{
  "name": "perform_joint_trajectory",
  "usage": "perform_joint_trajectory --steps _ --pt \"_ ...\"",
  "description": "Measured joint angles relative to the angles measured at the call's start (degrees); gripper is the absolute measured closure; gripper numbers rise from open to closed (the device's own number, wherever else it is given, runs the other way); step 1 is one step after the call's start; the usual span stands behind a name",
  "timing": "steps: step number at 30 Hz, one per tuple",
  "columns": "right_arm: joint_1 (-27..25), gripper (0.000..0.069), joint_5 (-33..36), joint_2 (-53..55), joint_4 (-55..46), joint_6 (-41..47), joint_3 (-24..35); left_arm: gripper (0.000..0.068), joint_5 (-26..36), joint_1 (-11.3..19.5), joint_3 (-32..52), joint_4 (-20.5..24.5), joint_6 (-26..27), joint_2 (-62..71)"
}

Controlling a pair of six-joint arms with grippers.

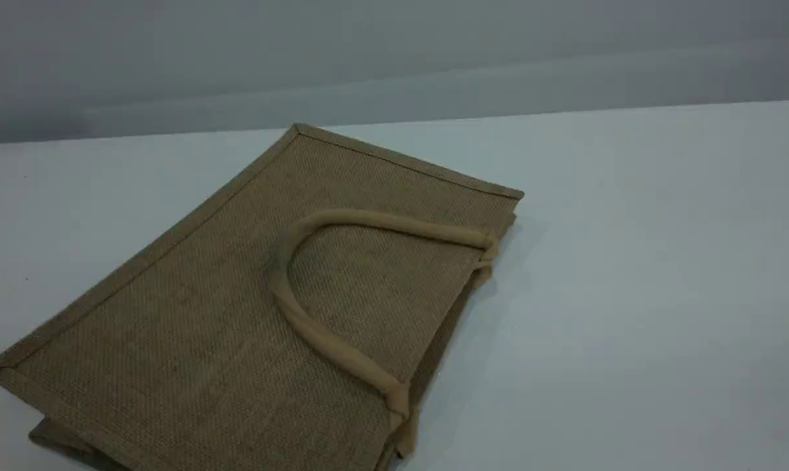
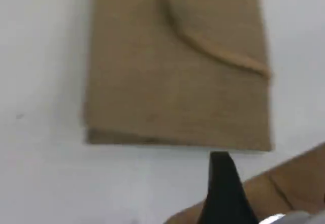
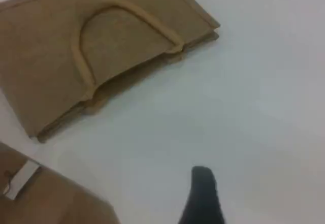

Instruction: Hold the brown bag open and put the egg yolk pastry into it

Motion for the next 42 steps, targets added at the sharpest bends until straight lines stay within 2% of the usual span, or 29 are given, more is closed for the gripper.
perform_joint_trajectory --steps 4,9,18,35,39,42 --pt "0.0 0.0213 0.0 0.0 0.3 0.0 0.0 0.0276 3.0 0.0 2.8 5.9 -4.4 -6.6" --pt "0.0 0.0213 0.0 0.0 0.5 0.0 0.0 0.0276 3.0 0.0 6.1 10.9 -8.1 -12.2" --pt "0.0 0.0213 0.0 0.0 0.5 0.0 -0.1 0.0276 -2.1 0.0 9.0 10.9 -8.5 -14.7" --pt "-0.2 0.0213 0.0 -0.1 0.5 0.0 -0.1 0.0276 -2.0 0.0 8.9 10.9 -8.7 -14.6" --pt "-5.8 0.0213 0.0 -0.1 1.3 0.0 -0.1 0.0276 -2.0 0.0 8.9 10.9 -8.7 -14.6" --pt "-12.5 0.0213 0.0 -0.1 1.5 0.0 -0.1 0.0275 -2.0 0.7 8.9 10.9 -8.7 -14.6"
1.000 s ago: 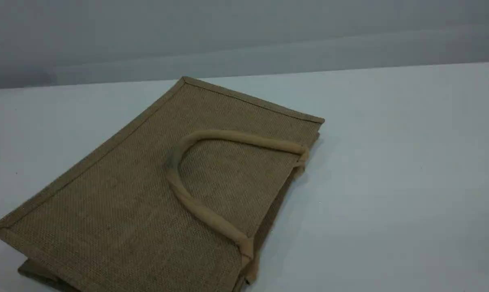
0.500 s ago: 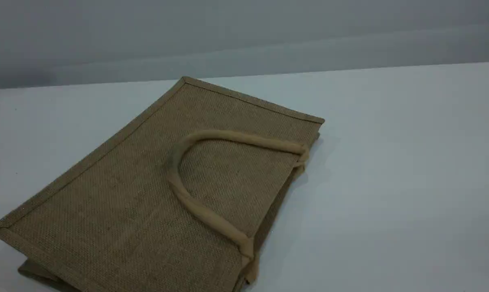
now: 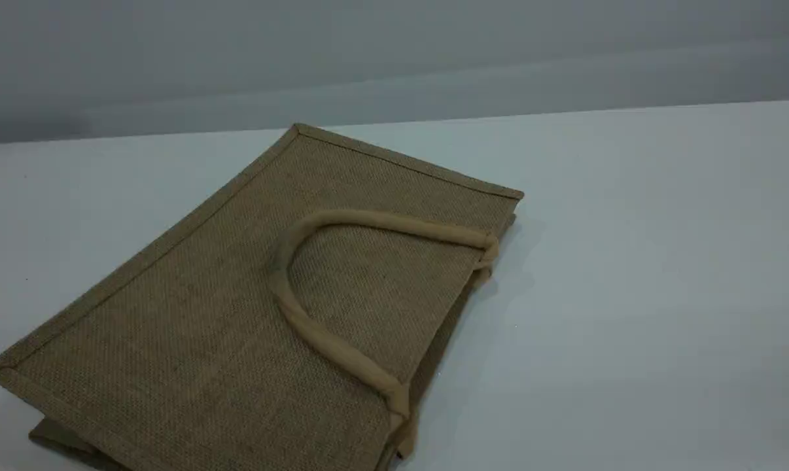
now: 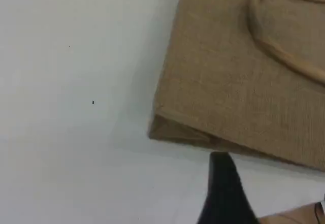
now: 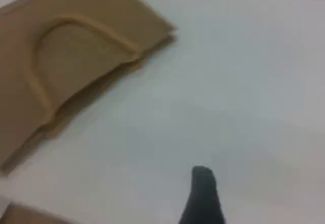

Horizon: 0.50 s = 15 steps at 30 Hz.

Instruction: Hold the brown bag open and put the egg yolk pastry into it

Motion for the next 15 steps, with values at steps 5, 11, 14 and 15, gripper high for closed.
perform_joint_trajectory --steps 5,11,14,15 --pt "-7.5 0.0213 0.0 -3.4 0.0 0.0 0.0 0.0275 0.0 4.7 -0.1 0.0 0.0 -0.4" --pt "-7.7 0.0213 0.1 -5.9 0.0 0.0 0.0 0.0275 0.0 9.8 -0.1 0.0 0.1 -3.5" --pt "-7.6 0.0213 0.0 -5.9 0.0 0.0 0.0 0.0275 0.0 9.8 -0.1 0.0 0.1 -5.9" --pt "-7.6 0.0213 0.0 -5.9 0.0 0.0 0.0 0.0274 0.0 9.8 -0.1 0.0 0.1 -6.8"
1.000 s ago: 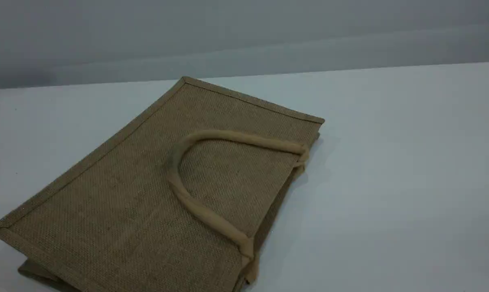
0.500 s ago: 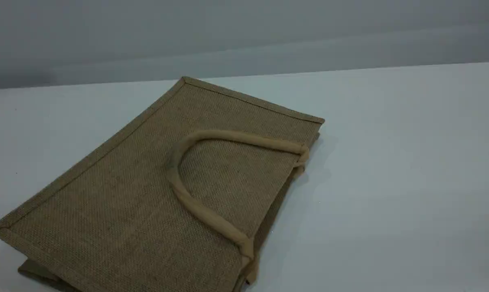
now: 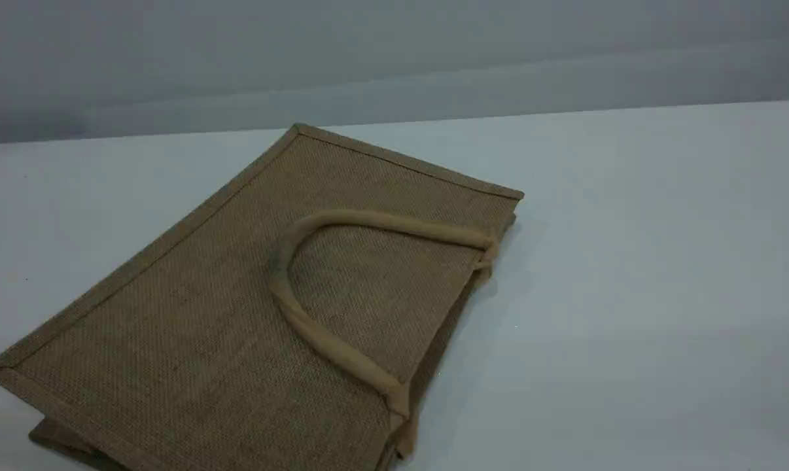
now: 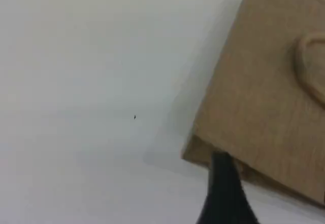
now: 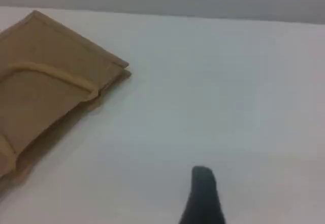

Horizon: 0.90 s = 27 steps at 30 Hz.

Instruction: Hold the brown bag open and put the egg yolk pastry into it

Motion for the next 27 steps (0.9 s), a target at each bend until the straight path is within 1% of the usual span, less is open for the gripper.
perform_joint_trajectory --steps 4,27 --pt "0.0 0.0213 0.0 0.1 0.0 0.0 0.0 0.0274 0.0 0.0 0.0 0.0 0.0 -2.8" --pt "0.2 0.0213 -0.1 0.1 0.0 0.0 0.0 0.0274 0.0 -0.1 0.0 0.0 -0.1 -2.7"
